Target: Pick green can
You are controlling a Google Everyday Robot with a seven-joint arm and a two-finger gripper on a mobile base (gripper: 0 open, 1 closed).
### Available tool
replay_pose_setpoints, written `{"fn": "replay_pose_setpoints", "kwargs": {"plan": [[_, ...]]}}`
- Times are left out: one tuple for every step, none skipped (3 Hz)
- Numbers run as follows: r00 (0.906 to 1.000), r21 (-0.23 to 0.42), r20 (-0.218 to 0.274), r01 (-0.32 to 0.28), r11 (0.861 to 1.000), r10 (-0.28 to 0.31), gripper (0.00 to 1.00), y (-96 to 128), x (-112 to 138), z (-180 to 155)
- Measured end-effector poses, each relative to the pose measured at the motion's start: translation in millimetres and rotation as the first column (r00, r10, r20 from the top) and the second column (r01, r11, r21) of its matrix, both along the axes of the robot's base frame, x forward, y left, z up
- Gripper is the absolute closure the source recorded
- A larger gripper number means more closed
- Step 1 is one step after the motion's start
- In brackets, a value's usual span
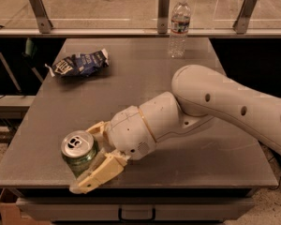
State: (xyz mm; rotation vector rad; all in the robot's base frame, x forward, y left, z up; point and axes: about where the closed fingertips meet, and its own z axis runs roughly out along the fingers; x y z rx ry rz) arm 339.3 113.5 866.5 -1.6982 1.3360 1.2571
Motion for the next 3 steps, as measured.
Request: {"fn": "replay_pose_setpoints", "kwargs": {"plan": [[0.9991,0.029,-0.003,0.042,0.999,-0.042,0.66,-4.7,14.9,9.6],[0.9932,0.061,0.039,0.107,0.992,-0.11,0.9,-21.2,52.2,33.0],[0.9742,0.09,0.105,0.191,0.978,-0.2,1.0,-47.4,102.2,69.1]]}}
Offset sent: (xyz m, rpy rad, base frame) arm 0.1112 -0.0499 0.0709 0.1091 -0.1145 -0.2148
